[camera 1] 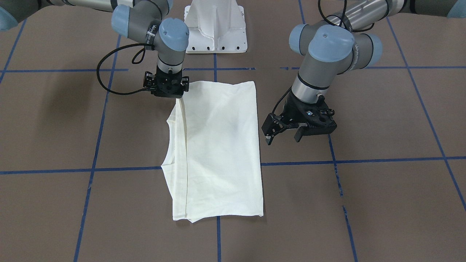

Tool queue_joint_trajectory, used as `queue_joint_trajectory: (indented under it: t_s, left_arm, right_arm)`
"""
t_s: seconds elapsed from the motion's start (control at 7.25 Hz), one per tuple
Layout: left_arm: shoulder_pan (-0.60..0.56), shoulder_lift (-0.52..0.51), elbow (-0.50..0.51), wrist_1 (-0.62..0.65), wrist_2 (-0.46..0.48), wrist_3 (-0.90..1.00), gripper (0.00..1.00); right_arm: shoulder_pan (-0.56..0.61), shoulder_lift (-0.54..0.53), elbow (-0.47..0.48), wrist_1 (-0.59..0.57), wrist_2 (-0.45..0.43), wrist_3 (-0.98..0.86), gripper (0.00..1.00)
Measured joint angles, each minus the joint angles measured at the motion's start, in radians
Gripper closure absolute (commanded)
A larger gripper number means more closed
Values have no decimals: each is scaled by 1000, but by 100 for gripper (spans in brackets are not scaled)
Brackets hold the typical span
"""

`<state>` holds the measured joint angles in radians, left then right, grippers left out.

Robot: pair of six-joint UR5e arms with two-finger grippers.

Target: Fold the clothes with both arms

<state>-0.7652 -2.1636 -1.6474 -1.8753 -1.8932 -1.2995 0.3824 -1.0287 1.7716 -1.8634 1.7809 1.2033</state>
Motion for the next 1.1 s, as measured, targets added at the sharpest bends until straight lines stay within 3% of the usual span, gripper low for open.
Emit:
queue_joint_trajectory:
  t_s: [0.69, 1.1]
  left_arm:
    - [6, -3, -6, -1, -10, -8, 0]
    - [123, 77, -68, -64, -20, -243, 0]
  right_arm:
    - [83, -62, 91, 8, 20, -23, 0]
    - [117, -31, 157, 111, 73, -10, 0]
